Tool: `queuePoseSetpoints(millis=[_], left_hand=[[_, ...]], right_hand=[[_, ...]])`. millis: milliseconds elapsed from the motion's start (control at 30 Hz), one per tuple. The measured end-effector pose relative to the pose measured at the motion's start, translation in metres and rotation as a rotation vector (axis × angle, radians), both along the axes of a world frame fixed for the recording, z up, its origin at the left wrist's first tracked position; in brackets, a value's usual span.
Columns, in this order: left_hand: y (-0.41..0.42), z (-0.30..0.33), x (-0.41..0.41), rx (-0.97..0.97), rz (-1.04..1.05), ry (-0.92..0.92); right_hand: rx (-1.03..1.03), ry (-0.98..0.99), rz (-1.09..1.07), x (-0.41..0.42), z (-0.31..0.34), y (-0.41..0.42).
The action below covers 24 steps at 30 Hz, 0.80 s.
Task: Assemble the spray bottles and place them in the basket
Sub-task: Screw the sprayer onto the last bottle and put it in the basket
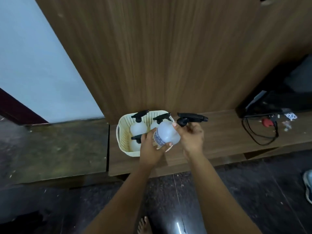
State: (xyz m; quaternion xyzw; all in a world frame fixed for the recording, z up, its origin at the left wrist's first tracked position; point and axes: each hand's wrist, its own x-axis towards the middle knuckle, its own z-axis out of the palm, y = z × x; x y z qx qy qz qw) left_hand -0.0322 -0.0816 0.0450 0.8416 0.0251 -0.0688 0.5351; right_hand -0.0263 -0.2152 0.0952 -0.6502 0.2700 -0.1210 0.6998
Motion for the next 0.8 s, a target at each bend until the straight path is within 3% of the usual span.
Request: queuePoseSetpoints(millis=[100,233,433,800], left_hand=[[0.008,-0.012,0.017,0.065,0.003,0.018],[0.008,-0.035,0.021,-0.012,0.007,0.101],[0.004,-0.063,0.019,-0.069,-0.054,0.244],[-0.004,-0.081,0.043,0.050,-0.138,0.389]], right_hand=[[-0.149,0.030,0.053,0.017,-0.014,0.011],[-0.263,0.130,0.078,0.027,-0.042,0.021],[-0.283,0.221,0.084,0.039,-0.077,0.025],[-0.336,0.443,0.154,0.054,-0.115,0.033]])
